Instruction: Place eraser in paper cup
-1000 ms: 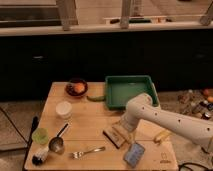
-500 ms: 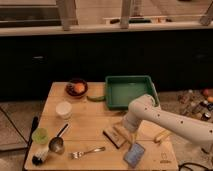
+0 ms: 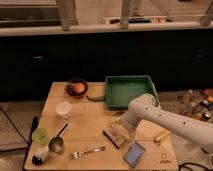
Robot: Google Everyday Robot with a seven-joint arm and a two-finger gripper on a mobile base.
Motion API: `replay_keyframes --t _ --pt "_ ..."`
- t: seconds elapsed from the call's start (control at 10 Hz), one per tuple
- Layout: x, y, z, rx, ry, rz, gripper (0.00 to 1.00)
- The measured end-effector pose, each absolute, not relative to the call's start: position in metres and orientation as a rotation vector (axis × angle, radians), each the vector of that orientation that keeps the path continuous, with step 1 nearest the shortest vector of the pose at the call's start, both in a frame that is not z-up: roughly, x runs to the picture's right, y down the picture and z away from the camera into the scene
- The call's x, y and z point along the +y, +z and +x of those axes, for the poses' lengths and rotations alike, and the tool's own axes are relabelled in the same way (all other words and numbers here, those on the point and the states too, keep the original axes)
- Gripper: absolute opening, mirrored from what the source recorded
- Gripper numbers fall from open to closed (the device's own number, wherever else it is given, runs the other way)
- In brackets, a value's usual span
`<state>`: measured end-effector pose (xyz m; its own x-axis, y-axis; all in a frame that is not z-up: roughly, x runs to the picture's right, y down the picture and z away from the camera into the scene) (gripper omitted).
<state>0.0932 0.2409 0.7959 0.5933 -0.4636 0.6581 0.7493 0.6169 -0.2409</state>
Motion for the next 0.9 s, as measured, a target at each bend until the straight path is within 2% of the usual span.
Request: replay_keyframes --t 0.5,0.9 --pt "0.245 0.778 0.057 -0.713 -1.052 -0.487 0.8" --pt "0.259 0.775 0.042 -0.759 -1.152 -0.514 0.8"
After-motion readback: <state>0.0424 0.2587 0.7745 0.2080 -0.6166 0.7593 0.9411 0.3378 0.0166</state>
